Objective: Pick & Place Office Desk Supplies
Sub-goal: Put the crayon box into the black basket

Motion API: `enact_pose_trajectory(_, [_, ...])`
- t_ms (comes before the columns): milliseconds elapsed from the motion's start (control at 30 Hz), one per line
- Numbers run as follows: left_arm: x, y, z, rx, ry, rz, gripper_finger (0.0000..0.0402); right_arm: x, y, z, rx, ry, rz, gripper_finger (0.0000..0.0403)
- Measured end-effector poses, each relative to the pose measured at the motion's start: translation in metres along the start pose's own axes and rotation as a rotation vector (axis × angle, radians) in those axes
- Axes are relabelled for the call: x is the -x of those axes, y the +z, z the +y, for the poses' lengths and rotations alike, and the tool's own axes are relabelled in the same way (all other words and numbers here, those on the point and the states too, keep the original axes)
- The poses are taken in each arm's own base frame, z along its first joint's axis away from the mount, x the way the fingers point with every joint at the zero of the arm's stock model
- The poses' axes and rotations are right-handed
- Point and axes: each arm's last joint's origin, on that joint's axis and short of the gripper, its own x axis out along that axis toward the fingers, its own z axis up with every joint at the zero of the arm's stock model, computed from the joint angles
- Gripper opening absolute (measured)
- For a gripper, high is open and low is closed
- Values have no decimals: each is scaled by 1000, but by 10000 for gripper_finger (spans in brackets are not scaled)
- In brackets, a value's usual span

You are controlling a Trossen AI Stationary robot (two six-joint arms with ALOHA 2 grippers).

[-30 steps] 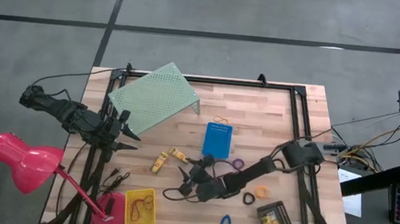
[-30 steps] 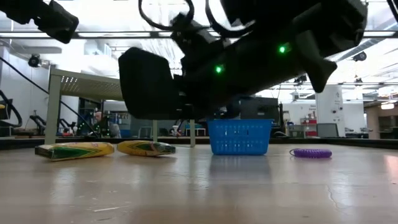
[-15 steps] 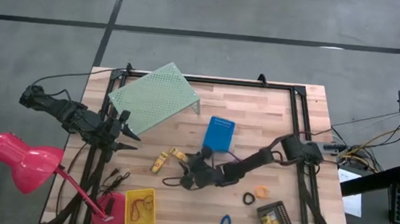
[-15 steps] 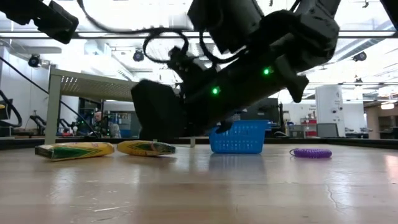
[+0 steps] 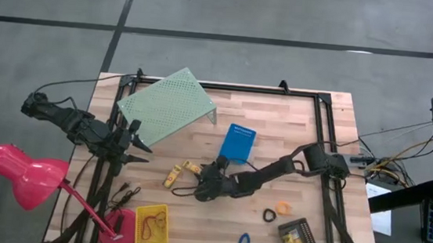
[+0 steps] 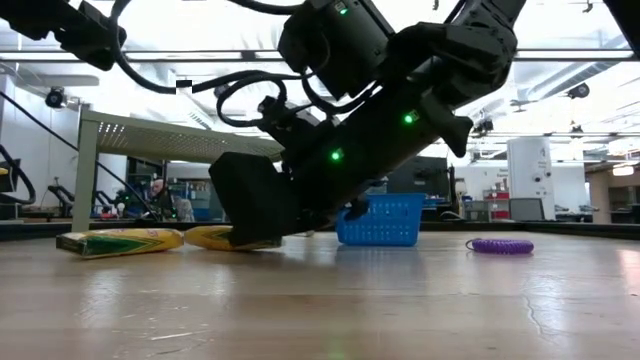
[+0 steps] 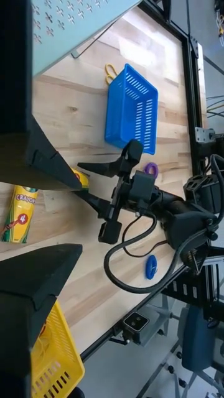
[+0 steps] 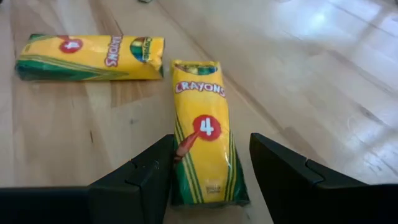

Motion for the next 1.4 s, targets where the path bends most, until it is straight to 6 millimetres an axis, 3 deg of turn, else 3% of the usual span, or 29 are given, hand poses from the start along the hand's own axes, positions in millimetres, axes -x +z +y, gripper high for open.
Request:
enact_pose_trajectory(267, [0,0,0,0,0,0,154,0,-2,1,2,45,36,199])
enact_pose_trajectory(667, [0,0,0,1,0,0,154,0,-2,2,2,67,48,129])
enact_pose_trajectory(967, [0,0,0,1,0,0,154,2,1,2,-3,71,41,128])
enact_pose_trajectory(1233, [0,0,0,3,0,-1,154,19,36,4,-58,106,-30,134])
enact_pose_trajectory(1400, [0,0,0,3,0,1,154,44,64,0,-71,118,-44,130])
